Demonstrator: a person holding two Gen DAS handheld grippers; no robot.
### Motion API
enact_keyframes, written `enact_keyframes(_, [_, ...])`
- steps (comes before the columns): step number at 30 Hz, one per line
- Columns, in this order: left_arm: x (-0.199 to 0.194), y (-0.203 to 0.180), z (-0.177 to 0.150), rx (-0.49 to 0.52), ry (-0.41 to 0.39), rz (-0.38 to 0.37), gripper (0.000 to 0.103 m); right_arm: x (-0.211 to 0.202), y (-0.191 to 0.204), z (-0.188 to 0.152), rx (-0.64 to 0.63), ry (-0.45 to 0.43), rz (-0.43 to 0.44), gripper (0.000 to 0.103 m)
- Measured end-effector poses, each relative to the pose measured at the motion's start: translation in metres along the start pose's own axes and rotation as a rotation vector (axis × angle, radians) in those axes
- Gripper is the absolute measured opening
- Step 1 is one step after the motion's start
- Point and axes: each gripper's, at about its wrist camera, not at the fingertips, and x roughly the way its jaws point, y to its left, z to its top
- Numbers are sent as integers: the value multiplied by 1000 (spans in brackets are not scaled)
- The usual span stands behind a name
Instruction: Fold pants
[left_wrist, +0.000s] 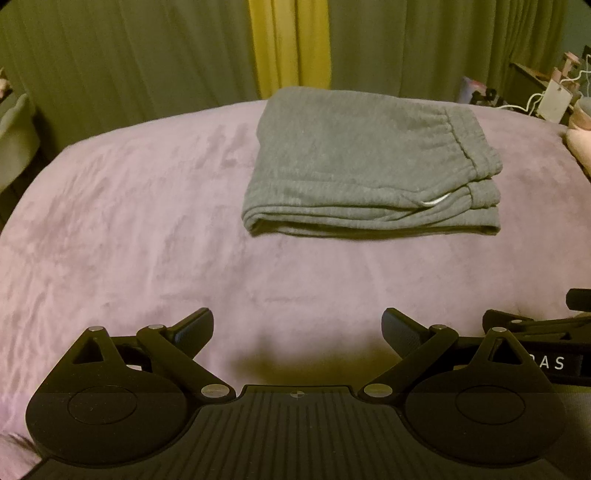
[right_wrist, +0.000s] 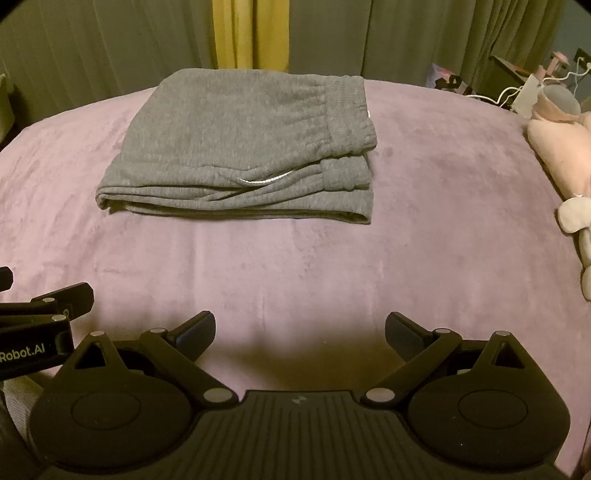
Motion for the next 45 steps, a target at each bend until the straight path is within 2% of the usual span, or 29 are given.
enact_keyframes(31, [3,3,-1,-6,14,9,100,4,2,0,0,8,9,99])
enact_keyframes(45, [6,6,-3,-26,30,-15,100,5,1,-1,4,11,16,99])
